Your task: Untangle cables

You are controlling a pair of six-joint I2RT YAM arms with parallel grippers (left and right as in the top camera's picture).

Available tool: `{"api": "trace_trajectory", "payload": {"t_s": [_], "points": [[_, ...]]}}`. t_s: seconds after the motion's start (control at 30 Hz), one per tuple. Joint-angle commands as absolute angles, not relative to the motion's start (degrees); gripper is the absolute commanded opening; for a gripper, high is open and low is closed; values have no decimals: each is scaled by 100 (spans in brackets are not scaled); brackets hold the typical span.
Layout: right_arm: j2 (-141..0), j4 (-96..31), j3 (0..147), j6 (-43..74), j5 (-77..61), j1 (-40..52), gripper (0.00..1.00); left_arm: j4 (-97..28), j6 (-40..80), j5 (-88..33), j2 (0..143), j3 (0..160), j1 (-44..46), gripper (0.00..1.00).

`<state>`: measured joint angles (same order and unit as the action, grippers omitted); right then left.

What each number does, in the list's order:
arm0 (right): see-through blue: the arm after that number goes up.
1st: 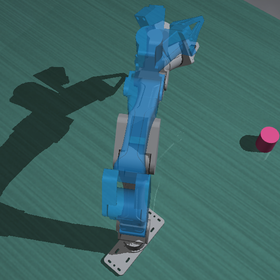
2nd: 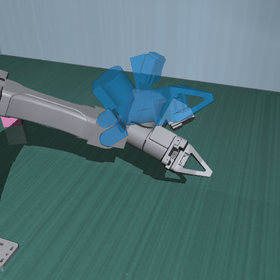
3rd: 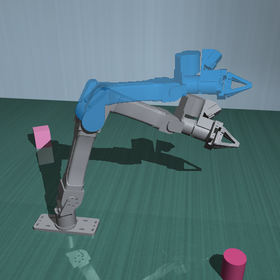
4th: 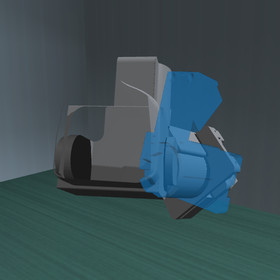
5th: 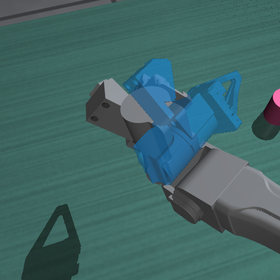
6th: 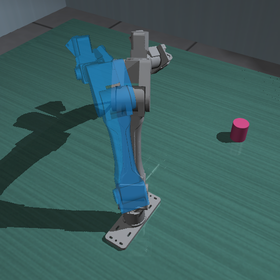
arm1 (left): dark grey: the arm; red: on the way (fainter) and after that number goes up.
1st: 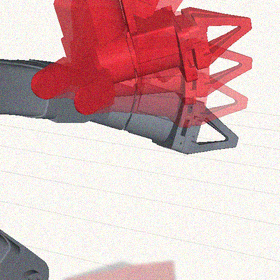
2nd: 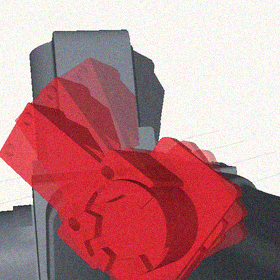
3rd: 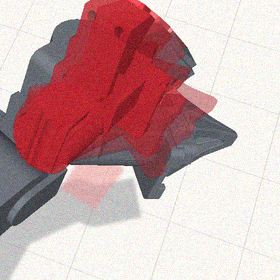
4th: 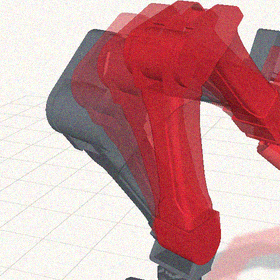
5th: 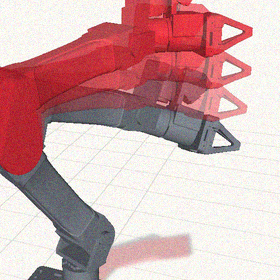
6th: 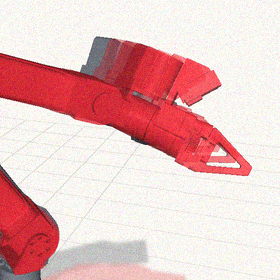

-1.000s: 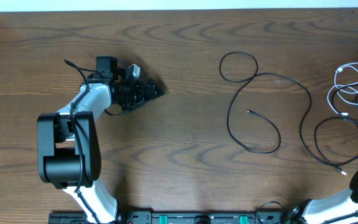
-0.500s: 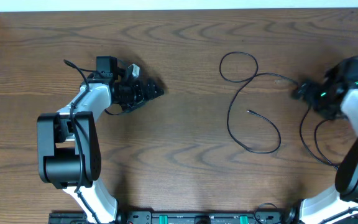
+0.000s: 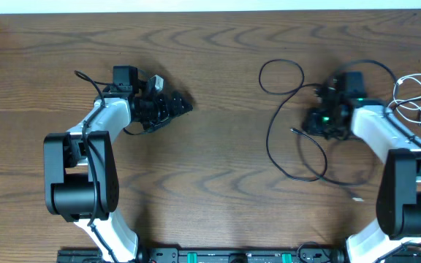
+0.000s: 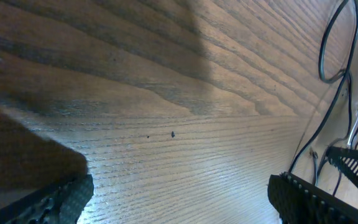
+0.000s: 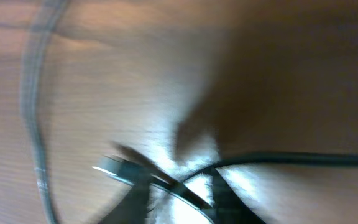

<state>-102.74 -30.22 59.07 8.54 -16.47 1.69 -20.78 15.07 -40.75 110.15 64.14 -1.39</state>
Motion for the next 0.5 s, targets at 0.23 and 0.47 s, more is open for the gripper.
{"api": "trace_trajectory", "payload": {"t_s": [0.23,0.47], "points": [[-10324,-1986,5990,1173,-1411,1111,48,-2152,1533,-3682,11102,6322,-154,96],[-10324,-1949,5990,1476,-226,1343,86,-2147,1533,-3828,11102,6322,-152,96]]}}
